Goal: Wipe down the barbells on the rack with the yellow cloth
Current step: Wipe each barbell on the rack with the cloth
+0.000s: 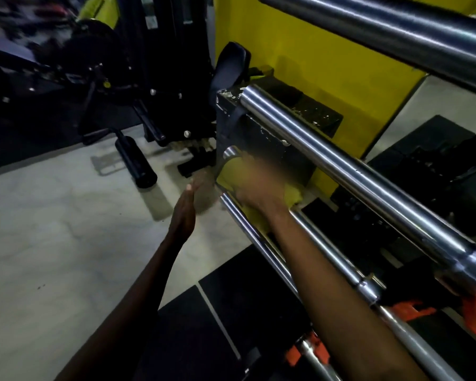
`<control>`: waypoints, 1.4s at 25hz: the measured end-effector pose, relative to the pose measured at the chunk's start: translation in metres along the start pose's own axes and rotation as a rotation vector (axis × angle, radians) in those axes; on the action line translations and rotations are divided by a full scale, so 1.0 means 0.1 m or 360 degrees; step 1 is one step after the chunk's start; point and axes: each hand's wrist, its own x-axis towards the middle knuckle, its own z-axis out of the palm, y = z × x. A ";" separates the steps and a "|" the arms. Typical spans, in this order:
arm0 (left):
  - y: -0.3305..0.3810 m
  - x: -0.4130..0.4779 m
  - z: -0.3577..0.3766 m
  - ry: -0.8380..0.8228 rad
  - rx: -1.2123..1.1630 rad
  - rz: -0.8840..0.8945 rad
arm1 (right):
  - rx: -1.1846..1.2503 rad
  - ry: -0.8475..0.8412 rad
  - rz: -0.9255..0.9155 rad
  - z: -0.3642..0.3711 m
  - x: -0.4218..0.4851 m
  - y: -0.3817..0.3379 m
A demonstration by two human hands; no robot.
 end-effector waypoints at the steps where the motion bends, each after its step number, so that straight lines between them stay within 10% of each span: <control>1: -0.11 -0.05 -0.08 0.0016 0.0093 -0.0010 | 0.0026 -0.0082 -0.0100 -0.03 0.15 -0.02; 8: -0.06 -0.03 0.03 -0.0041 0.0116 -0.0090 | -0.0186 -0.0255 -0.0571 -0.19 0.18 0.06; 23: 0.55 0.68 0.98 -0.0267 0.1379 0.1424 | -0.0248 0.0127 0.0431 -0.03 -1.96 0.61; 31: 1.23 0.91 1.16 -0.0875 0.2209 0.0705 | -0.0227 0.0070 0.0435 -0.04 -1.46 0.55; 35: 1.19 1.00 1.02 -0.0711 0.1122 0.0430 | -0.0186 0.0037 0.0336 -0.05 -0.98 0.34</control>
